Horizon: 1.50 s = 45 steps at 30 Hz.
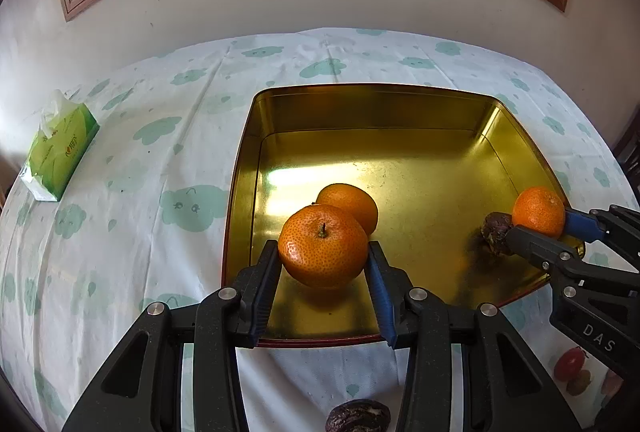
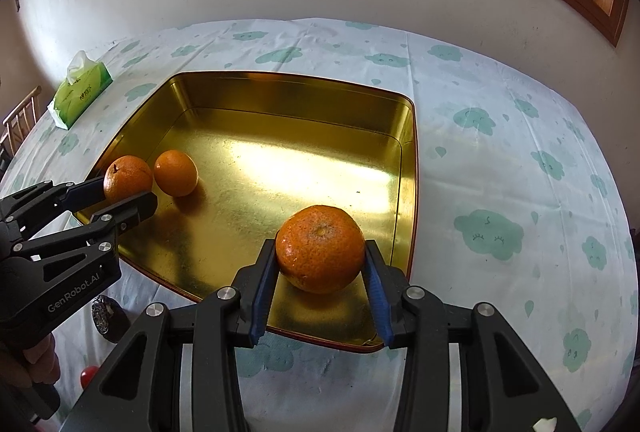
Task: Organize fruits
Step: 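Open the left tool to drop the mandarin into the tin while the right tool lowers its orange, then withdraw both open tools from the tin toward the remaining fruit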
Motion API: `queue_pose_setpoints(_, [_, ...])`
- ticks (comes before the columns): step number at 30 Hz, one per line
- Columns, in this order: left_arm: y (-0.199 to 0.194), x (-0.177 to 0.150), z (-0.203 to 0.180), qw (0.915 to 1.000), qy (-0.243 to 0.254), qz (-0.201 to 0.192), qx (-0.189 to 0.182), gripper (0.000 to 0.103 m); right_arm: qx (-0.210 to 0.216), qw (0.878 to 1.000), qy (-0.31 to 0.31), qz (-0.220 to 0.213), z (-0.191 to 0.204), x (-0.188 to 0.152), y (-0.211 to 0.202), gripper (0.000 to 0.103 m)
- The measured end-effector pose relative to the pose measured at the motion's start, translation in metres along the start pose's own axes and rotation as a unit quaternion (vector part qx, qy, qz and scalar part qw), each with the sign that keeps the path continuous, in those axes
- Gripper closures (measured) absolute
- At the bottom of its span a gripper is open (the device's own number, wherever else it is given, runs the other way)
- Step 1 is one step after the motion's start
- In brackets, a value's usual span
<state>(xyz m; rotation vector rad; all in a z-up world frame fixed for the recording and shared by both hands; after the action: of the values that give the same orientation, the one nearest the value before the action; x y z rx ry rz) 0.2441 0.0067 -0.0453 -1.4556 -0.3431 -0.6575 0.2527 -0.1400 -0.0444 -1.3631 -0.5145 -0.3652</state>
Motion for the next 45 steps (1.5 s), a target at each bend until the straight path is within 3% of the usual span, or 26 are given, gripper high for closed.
queue_pose_setpoints(23, [-0.053, -0.017, -0.011, 0.9992, 0.007, -0.037, 0.011, 0.058, 0.004, 1.000, -0.003, -0.022, 0.006, -0.015, -0.037, 0.057])
queue_pose_setpoints(45, [-0.125, -0.107, -0.024, 0.9990, 0.010, -0.038, 0.019, 0.058, 0.018, 0.999, 0.016, -0.034, -0.008, -0.101, -0.116, 0.057])
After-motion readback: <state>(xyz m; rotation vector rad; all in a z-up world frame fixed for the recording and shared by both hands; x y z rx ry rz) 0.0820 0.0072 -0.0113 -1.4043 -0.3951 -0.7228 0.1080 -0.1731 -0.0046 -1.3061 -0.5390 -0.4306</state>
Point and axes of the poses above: each gripper's, at about its wrist camera, not at the fingertips, and y roughly the way its jaws point, z to its left, x to its top, the point moved 3 cm from there along y, roughly the way its jaws point, and after that the axes turned 12 degrees about y, right-handed, at the moved point
